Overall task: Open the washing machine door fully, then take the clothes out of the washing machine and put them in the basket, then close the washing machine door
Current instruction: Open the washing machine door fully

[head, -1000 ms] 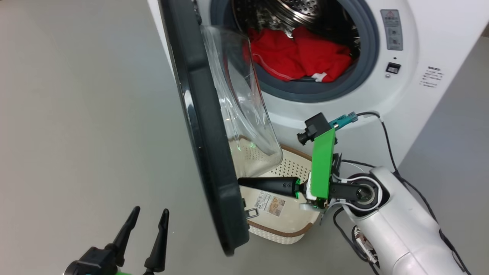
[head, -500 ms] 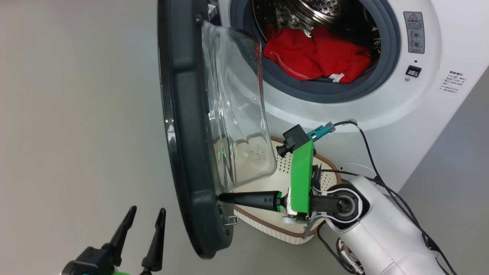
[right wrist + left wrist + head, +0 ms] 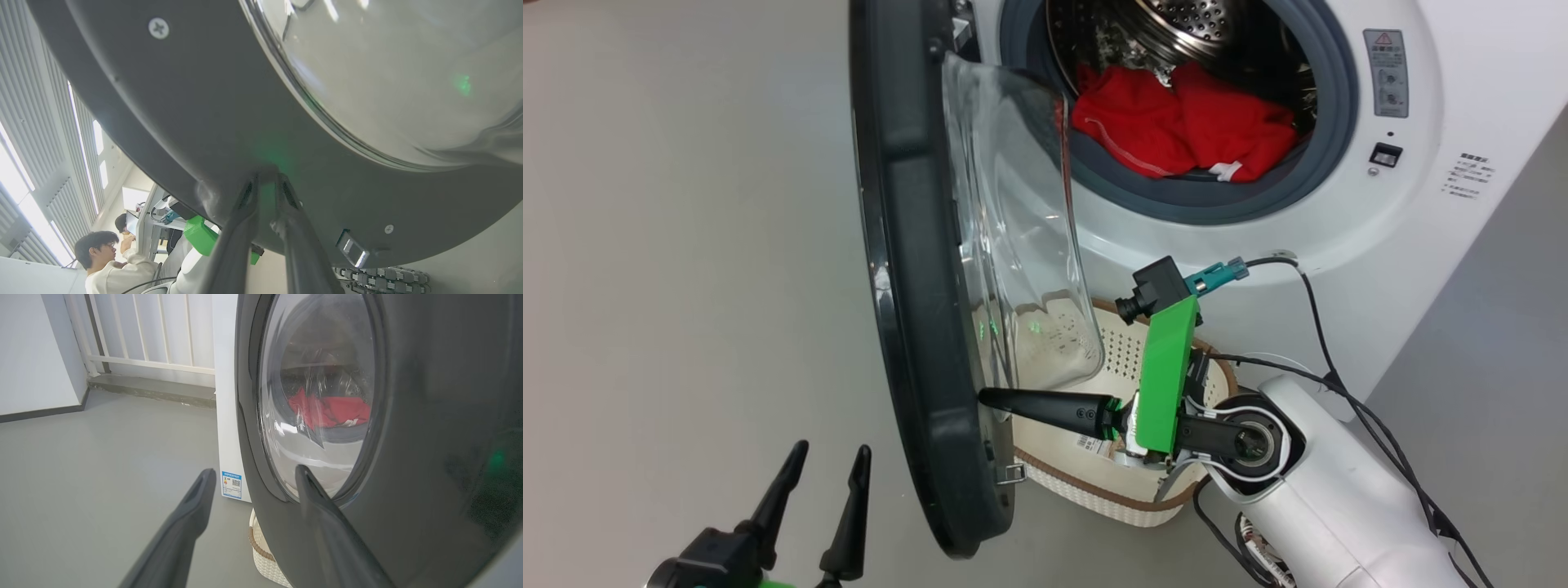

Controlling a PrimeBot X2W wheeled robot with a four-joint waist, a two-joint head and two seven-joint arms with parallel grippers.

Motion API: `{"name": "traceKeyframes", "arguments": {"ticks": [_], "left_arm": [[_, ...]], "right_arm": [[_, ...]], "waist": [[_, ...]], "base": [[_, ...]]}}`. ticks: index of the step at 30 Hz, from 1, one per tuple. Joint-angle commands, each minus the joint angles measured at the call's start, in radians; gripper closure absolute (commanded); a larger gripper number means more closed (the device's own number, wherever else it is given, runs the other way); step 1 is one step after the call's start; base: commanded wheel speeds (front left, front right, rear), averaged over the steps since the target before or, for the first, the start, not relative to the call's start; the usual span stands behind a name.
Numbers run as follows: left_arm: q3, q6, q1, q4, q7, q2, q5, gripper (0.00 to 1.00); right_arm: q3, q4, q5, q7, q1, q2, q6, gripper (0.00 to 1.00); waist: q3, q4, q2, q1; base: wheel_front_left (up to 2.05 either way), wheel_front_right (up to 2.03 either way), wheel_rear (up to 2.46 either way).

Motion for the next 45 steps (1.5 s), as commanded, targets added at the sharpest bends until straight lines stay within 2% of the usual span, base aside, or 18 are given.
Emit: {"name": "traceKeyframes", "arguments": {"ticks": [1,7,16,34,45], "left_arm": [[0.038,-0.003,-0.007,-0.018,-0.012,0.027,0.01,0.0],[0.041,-0.003,-0.008,-0.02,-0.012,0.037,0.015,0.0],[0.069,-0.003,0.006,-0.027,-0.012,0.043,0.021,0.0],[0.122,-0.003,0.036,-0.034,-0.012,0.041,0.023,0.0],[0.141,-0.003,0.04,-0.037,-0.012,0.041,0.028,0.0]], "right_arm": [[0.012,-0.031,-0.02,-0.03,0.015,0.022,0.002,0.0],[0.024,-0.031,-0.05,-0.101,0.049,0.004,0.002,0.0],[0.067,-0.033,-0.111,-0.265,0.114,-0.062,0.002,0.0],[0.214,0.04,-0.232,-0.583,0.227,-0.256,0.002,0.0],[0.305,0.122,-0.335,-0.815,0.226,-0.336,0.002,0.0]], "waist": [[-0.01,-0.014,-0.0001,0.0],[-0.019,-0.032,-0.0001,0.0],[-0.031,-0.073,-0.0001,0.0],[-0.043,-0.141,-0.0001,0.0],[-0.044,-0.17,-0.0001,0.0]], "base": [[0.0,0.0,0.0],[0.0,0.0,0.0],[0.0,0.0,0.0],[0.0,0.0,0.0],[0.0,0.0,0.0]]}}
